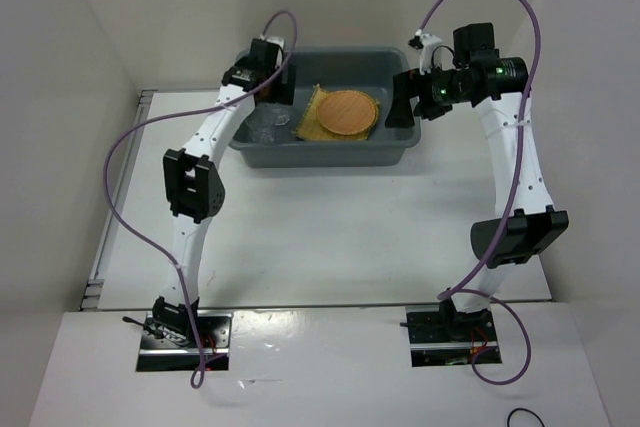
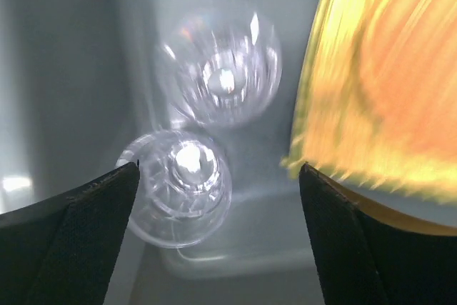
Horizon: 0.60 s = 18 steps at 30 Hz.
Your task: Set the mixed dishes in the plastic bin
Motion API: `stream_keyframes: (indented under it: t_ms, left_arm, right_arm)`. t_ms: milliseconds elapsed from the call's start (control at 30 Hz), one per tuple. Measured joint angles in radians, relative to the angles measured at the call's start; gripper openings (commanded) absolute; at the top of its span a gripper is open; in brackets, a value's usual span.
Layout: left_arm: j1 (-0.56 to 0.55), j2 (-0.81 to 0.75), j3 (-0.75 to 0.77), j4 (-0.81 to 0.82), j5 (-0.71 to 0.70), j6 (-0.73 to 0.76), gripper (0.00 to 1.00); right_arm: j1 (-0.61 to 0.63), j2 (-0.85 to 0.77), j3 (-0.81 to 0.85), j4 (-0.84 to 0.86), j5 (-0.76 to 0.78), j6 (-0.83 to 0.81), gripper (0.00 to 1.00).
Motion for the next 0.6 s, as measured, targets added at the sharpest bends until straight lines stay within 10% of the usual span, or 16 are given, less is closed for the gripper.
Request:
stream_keyframes:
  t_ms: [300,600]
  left_arm:
    - [-0.058,-0.307,0.126,-0.016,-0.113,-0.211,1.00]
    - [0.043,-0.766,-0.502,0.069,0.033,-0.311,1.00]
  right_arm:
    - [0.000,-0.058,0.036,0.121,0.228,0.165,0.98]
    - [0.001,-0.504,-0.451,0.375,0.396,0.267,0.98]
